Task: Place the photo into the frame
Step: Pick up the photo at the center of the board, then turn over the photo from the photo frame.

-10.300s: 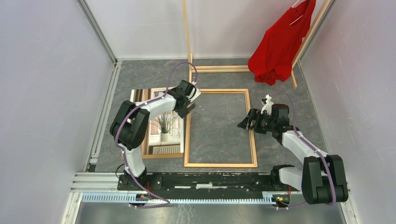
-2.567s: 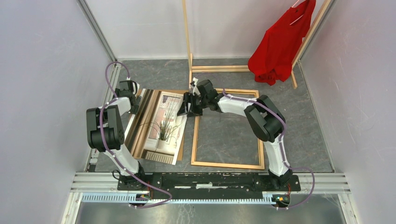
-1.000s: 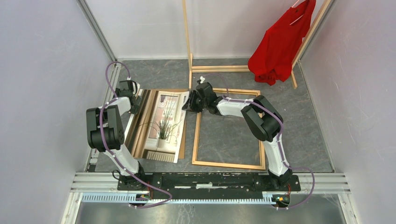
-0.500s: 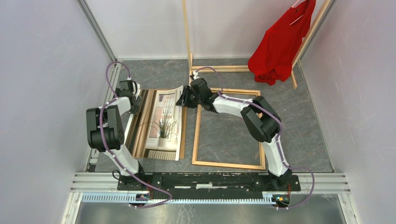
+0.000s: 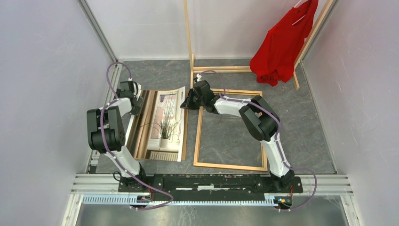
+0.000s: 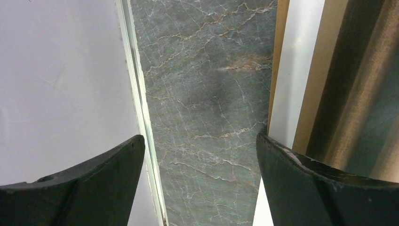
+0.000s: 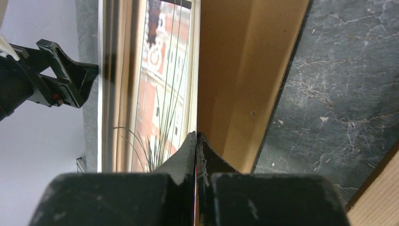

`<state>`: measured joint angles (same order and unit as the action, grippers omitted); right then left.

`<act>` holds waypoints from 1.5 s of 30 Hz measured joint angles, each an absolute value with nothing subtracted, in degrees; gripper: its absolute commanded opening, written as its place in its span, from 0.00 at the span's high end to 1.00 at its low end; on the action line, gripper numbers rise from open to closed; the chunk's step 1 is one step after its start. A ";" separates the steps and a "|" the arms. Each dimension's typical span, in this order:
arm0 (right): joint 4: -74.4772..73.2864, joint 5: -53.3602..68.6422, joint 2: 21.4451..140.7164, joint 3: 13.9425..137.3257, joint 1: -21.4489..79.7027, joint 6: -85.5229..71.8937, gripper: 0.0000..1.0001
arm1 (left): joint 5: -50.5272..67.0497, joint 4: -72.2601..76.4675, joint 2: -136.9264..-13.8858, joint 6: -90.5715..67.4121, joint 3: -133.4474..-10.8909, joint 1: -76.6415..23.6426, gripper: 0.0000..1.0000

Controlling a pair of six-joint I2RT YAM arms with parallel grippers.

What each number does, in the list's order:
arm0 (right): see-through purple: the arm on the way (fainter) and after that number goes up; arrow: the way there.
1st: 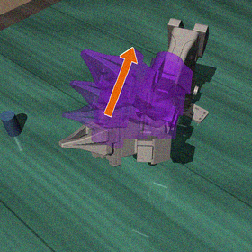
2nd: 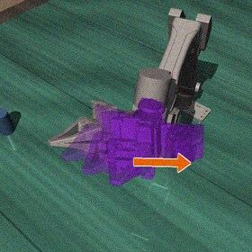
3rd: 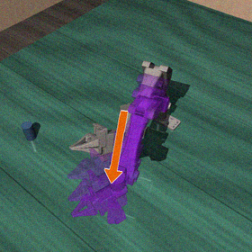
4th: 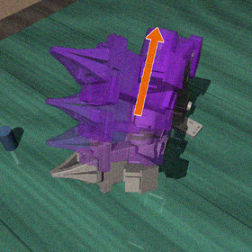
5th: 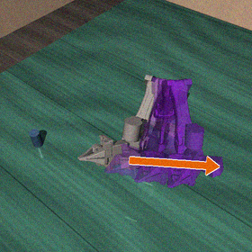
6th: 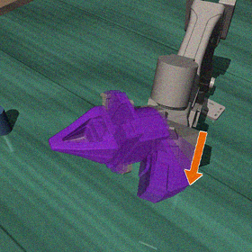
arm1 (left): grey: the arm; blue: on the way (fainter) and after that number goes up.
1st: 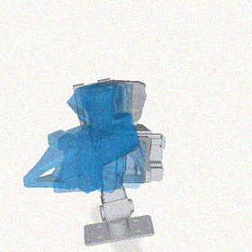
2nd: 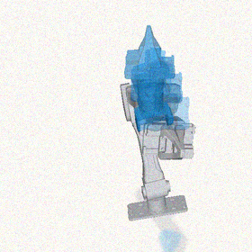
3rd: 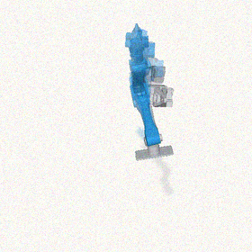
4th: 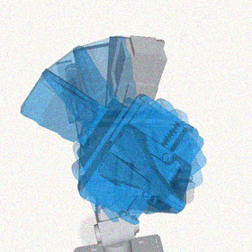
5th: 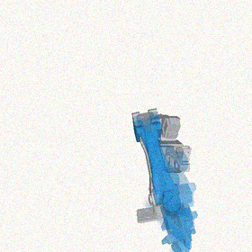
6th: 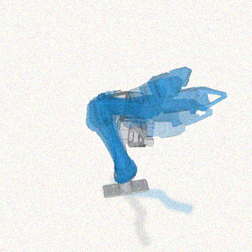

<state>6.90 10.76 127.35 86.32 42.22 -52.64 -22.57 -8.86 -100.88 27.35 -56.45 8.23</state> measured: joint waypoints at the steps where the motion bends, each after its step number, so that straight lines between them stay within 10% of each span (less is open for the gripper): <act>1: 7.27 10.94 127.35 86.26 42.13 -52.60 1.00 | -22.46 -8.86 -100.88 27.40 -56.45 8.29 0.05; 14: 5.69 14.72 95.20 72.79 37.04 -40.86 1.00 | -10.11 -21.04 -101.03 27.14 -61.54 15.97 0.00; 25: -20.34 13.26 62.65 74.32 8.75 -21.37 1.00 | -7.05 -23.42 -100.68 26.96 -61.78 15.94 0.00; 38: -43.94 -26.50 84.01 109.08 47.77 0.01 1.00 | -6.70 -25.50 -100.68 26.81 -62.19 15.62 0.00; 45: -57.93 -38.33 100.03 106.45 56.18 0.10 1.00 | -6.76 -25.50 -100.68 26.83 -62.19 15.62 0.00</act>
<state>-57.93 -38.33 100.03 106.45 56.18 0.10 -6.76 -25.50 -100.68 26.83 -62.19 15.62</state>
